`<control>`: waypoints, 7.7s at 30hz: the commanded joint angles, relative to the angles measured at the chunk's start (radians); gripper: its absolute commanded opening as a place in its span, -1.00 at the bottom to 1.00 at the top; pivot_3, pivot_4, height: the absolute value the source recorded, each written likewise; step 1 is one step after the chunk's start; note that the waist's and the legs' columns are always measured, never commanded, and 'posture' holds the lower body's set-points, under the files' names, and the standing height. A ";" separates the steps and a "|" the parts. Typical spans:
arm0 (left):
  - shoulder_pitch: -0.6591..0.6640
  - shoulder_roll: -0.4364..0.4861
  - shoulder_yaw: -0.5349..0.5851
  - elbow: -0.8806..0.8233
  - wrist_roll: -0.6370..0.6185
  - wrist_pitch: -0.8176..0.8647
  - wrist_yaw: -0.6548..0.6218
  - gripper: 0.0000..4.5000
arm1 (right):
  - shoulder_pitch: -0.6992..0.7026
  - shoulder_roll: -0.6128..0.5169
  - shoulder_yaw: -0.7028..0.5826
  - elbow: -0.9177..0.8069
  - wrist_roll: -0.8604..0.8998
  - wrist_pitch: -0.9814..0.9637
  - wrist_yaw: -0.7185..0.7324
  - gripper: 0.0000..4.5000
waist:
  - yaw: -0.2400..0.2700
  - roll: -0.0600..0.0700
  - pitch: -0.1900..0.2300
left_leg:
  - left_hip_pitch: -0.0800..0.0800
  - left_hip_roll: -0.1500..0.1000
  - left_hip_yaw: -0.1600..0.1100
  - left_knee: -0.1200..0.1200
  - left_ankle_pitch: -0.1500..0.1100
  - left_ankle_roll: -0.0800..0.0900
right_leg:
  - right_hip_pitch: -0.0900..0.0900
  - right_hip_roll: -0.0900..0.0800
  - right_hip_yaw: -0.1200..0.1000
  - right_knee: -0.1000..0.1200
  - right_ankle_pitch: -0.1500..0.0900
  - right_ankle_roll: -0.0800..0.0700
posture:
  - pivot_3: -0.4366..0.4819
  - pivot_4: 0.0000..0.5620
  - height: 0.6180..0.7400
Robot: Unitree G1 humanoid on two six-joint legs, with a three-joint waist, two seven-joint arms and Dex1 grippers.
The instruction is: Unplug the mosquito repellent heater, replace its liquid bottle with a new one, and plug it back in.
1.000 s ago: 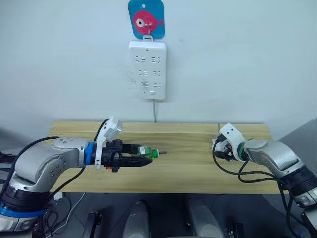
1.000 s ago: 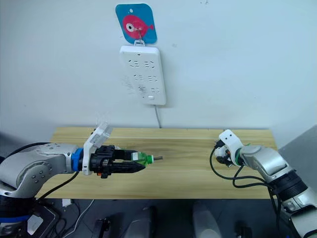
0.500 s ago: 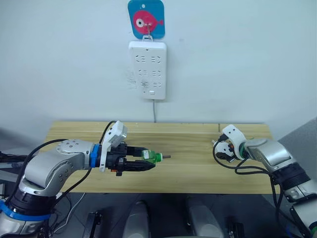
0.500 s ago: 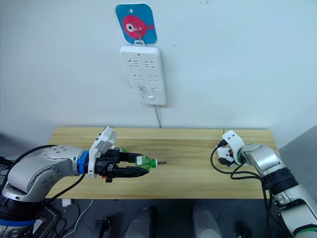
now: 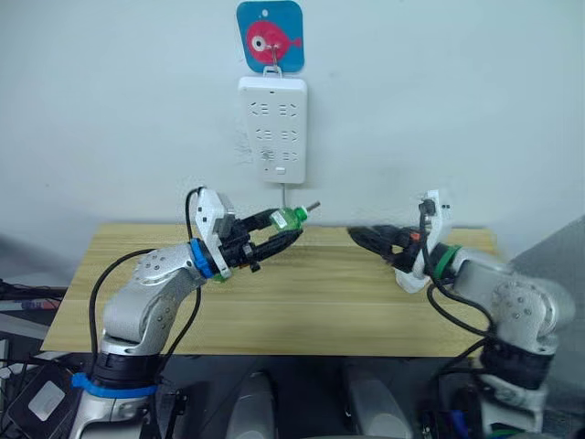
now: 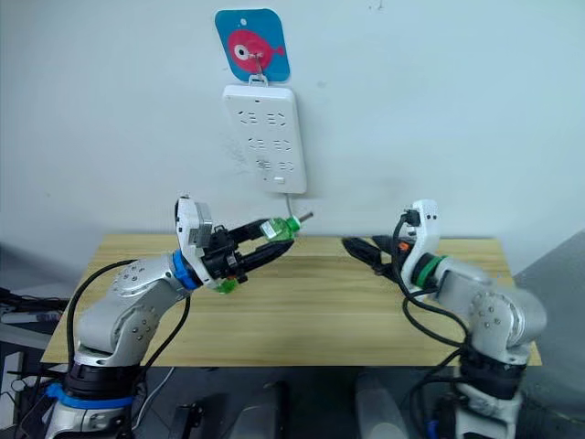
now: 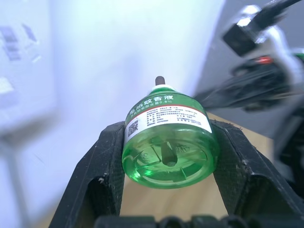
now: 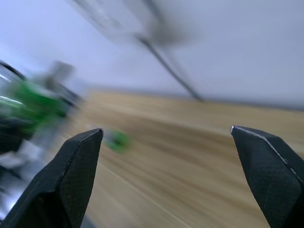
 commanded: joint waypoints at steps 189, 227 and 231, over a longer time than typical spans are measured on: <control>-0.226 0.161 -0.198 0.207 0.205 -0.051 -0.361 -0.02 | -0.153 -0.307 0.726 0.121 -0.400 -0.661 0.262 -0.27 | -0.021 -0.013 0.056 | -0.014 -0.002 -0.007 -0.001 0.007 -0.011 | -0.008 -0.005 -0.010 -0.008 0.005 0.003 | -0.40 -0.40 0.94; -0.249 0.131 -0.143 0.202 0.082 0.045 -0.426 0.00 | -0.193 -0.310 0.635 0.150 -0.263 -0.671 0.409 -0.52 | -0.041 -0.011 0.030 | -0.012 -0.002 -0.009 0.015 0.007 -0.008 | -0.006 -0.003 -0.009 0.009 0.008 0.003 | -0.41 -0.43 0.94; -0.247 0.176 -0.171 0.171 0.090 0.019 -0.505 0.00 | -0.304 -0.403 0.678 0.301 -0.229 -0.762 0.733 -0.52 | -0.047 -0.011 0.030 | -0.012 -0.002 -0.008 0.016 0.007 -0.008 | -0.006 -0.003 -0.009 0.009 0.008 0.003 | -0.40 -0.40 0.94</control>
